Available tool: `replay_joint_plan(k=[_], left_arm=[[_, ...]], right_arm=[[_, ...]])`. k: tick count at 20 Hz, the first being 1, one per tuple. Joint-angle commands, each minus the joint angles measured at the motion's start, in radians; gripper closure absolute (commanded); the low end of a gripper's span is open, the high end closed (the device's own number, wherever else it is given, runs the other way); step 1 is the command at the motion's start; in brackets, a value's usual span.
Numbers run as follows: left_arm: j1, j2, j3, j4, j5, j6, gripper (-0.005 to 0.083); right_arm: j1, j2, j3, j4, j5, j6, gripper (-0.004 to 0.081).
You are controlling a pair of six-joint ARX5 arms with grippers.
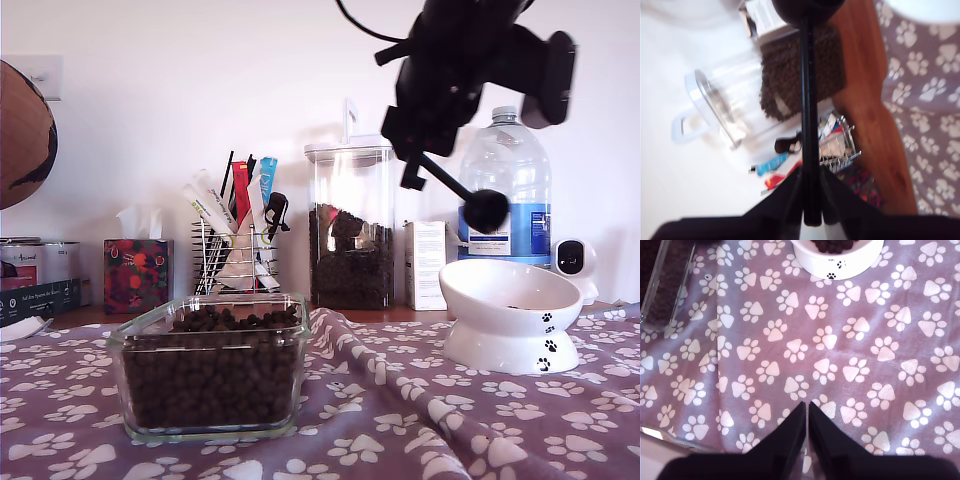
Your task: Measure one spoon of cat food and pour it into the food bowl
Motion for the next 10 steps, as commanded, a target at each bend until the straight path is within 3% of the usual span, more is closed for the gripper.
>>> replay_joint_plan(k=[1,6,10], left_arm=[[-0.004,0.031,0.010,0.020,-0.005,-0.003,0.0795],[0.000,0.031,0.011,0.040,-0.025,0.012,0.0795],[0.010,0.031,0.011,0.022,-0.008,-0.045,0.0795]], right_arm=[[0.000,-0.003,0.008,0.010,-0.004,0.000,0.0770],[0.000,-0.003,0.008,0.007,-0.004,0.000,0.0770],[0.000,-0.003,0.008,-0.002,-0.004,0.000,0.0770]])
